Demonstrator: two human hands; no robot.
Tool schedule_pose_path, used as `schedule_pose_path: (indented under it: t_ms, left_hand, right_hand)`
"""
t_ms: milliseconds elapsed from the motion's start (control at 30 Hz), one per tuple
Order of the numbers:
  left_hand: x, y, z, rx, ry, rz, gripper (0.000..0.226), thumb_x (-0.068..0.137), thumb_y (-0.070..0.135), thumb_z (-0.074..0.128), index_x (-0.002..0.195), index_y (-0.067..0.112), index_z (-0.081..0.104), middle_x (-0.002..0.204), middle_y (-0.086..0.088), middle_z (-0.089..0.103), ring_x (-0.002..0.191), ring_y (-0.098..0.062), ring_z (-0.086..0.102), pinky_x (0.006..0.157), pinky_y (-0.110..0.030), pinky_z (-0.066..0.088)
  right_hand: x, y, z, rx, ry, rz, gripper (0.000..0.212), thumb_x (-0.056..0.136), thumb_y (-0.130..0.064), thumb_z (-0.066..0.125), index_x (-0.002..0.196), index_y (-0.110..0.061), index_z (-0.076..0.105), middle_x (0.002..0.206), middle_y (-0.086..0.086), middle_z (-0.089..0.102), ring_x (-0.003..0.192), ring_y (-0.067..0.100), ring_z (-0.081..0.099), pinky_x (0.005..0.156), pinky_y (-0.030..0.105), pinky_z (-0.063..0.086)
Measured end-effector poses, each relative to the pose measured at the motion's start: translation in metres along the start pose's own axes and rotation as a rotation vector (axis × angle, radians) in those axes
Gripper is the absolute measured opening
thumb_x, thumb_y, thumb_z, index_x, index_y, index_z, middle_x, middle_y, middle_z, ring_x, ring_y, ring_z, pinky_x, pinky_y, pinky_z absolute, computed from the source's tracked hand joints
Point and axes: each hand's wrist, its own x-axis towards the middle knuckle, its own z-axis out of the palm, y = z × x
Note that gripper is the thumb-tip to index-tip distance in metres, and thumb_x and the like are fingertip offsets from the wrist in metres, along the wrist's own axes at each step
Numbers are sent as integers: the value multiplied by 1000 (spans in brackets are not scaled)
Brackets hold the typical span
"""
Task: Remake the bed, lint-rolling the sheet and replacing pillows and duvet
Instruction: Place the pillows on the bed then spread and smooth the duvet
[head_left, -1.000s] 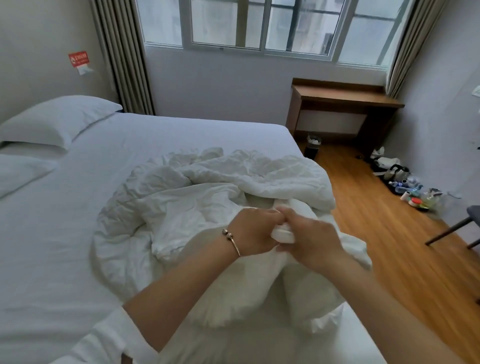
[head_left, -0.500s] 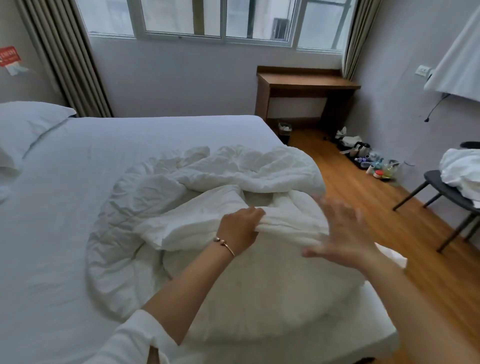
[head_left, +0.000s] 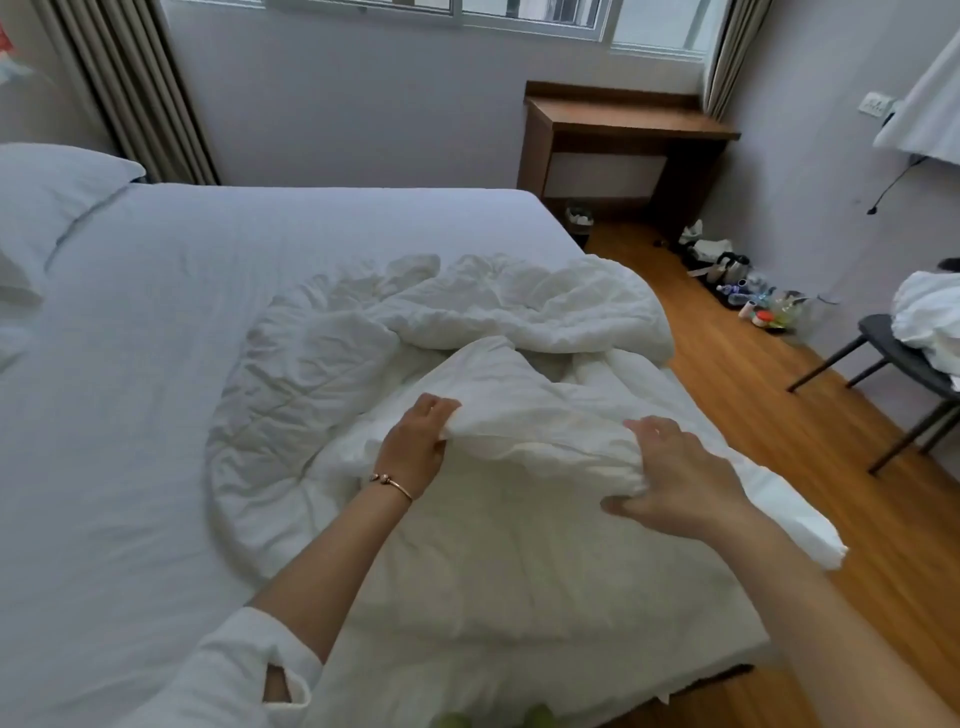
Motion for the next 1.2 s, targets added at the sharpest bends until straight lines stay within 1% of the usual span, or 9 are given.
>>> schedule_pose_path:
  t_ms: [67, 133, 267, 467, 567, 733, 833, 967, 1200]
  left_hand:
    - [8, 14, -13, 34, 54, 140, 64, 68, -15, 57, 115, 28, 50, 108, -6, 59, 92, -32, 60, 61, -41, 55]
    - [4, 35, -18, 121, 85, 326, 61, 67, -15, 60, 112, 26, 53, 101, -2, 61, 85, -26, 60, 58, -34, 53]
    - [-25, 40, -17, 82, 83, 316, 41, 72, 3, 50, 110, 20, 53, 102, -1, 61, 87, -21, 56, 74, -28, 46]
    - [-85, -40, -17, 265, -84, -118, 55, 59, 31, 71, 113, 29, 61, 111, 1, 63, 108, -28, 60, 92, -48, 47]
    - [-91, -67, -50, 402, 35, -161, 37, 55, 25, 74, 92, 27, 71, 101, 3, 68, 90, -30, 62, 75, -40, 49]
    - [-112, -131, -145, 339, 160, -204, 50, 61, 4, 76, 105, 27, 70, 107, 6, 70, 53, -25, 65, 44, -29, 47]
    - [-142, -184, -207, 236, 88, -249, 54, 79, 2, 59, 126, 30, 58, 142, 9, 50, 92, -29, 68, 74, -40, 53]
    - [-221, -278, -292, 69, 131, -274, 56, 82, -2, 58, 119, 39, 49, 138, -1, 53, 117, -31, 58, 91, -41, 50]
    - [-385, -429, -381, 321, -152, -272, 78, 71, -23, 59, 131, 25, 49, 157, -1, 25, 114, -36, 60, 66, -40, 59]
  right_hand:
    - [-6, -39, 15, -59, 91, -177, 118, 66, -76, 66, 152, -41, -7, 163, 0, 1, 144, 25, 21, 107, 42, 37]
    - [-3, -71, 38, 40, 162, -281, 116, 71, -70, 67, 149, -48, -16, 163, 0, 4, 141, 26, 29, 100, 42, 45]
    - [12, -85, 66, 533, 202, -259, 65, 84, -12, 58, 143, -34, 43, 122, 2, 66, 102, 28, 64, 79, 34, 51]
    - [-15, -94, 55, 927, 93, -415, 74, 76, 20, 55, 122, -38, 61, 123, -20, 63, 115, -3, 57, 95, 13, 45]
    - [-28, -120, 68, 868, -38, -431, 74, 84, 13, 57, 137, -38, 50, 132, -25, 53, 120, -14, 48, 96, 5, 36]
    - [-47, -217, 127, 596, -145, -433, 75, 92, -4, 55, 143, -51, 27, 117, -11, 45, 107, -5, 48, 93, 9, 36]
    - [-60, -317, 164, 543, -178, -410, 68, 91, -5, 50, 142, -48, 34, 107, -15, 41, 98, 13, 52, 86, 26, 47]
    - [-84, -463, 188, 423, -273, -543, 72, 88, -5, 45, 146, -44, 29, 112, -13, 39, 99, 15, 51, 77, 28, 43]
    - [-111, -628, 249, 192, -611, -735, 78, 91, -26, 61, 153, -38, 16, 145, 0, 27, 134, 25, 33, 106, 39, 39]
